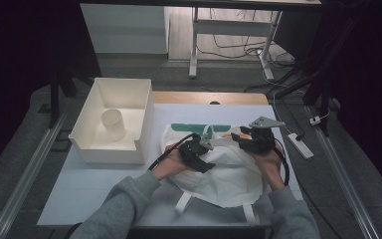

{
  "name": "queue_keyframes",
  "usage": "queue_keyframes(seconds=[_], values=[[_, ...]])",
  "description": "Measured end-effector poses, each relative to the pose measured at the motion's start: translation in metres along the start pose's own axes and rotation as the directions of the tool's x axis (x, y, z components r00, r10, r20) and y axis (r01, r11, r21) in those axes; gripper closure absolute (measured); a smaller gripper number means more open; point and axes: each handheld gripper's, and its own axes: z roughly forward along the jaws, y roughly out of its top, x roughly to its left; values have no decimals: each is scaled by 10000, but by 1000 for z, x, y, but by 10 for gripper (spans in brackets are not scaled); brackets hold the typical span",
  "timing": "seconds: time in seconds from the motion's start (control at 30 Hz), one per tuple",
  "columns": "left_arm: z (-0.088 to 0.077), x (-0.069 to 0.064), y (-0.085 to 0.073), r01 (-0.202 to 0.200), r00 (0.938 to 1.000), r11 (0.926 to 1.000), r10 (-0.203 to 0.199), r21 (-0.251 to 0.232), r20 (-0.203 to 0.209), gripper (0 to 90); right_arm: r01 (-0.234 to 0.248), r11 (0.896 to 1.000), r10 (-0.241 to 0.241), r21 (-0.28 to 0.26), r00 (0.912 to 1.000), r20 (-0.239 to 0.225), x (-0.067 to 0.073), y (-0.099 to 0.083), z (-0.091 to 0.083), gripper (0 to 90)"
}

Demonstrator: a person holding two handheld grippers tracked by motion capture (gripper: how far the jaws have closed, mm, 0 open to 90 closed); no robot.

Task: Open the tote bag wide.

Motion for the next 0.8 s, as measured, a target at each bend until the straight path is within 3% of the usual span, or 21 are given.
queue_keyframes(seconds=[0.13, 0.2, 0.27, 0.33, 0.57, 0.6, 0.63, 0.67, 0.8], values=[[3, 3, -1, 149, 9998, 9998, -147, 166, -105, 435, 121, 9996, -125, -239, 9998, -169, 6, 5, -4, 528], [5, 4, -2, 220, 9996, 9995, -215, 234, -182, 519, 313, 9985, -328, -442, 9989, -330, 14, 11, -11, 528], [7, 6, -3, 312, 9995, 9992, -310, 252, -87, 529, 393, 9981, -414, -478, 9982, -430, 18, 12, -14, 528], [7, 8, -4, 380, 9993, 9990, -379, 247, -22, 584, 708, 9967, -735, -400, 9949, -684, 28, 16, -20, 527], [11, 12, -7, 558, 9984, 9980, -560, 287, 75, 771, 1101, 9938, -1064, 182, 9842, -1415, 50, 14, -27, 517], [11, 13, -8, 558, 9984, 9980, -560, 304, 75, 820, 1288, 9908, -1201, 414, 9784, -1683, 58, 13, -29, 514], [12, 14, -8, 599, 9981, 9978, -602, 275, 92, 820, 1288, 9908, -1201, 414, 9784, -1683, 58, 13, -29, 514], [12, 14, -8, 589, 9982, 9979, -591, 276, 100, 846, 1443, 9870, -1275, 706, 9710, -2023, 66, 10, -29, 510], [10, 15, -8, 660, 9978, 9977, -660, 128, 58, 866, 1821, 9740, -1426, 1345, 9549, -2604, 83, 2, -21, 503]])
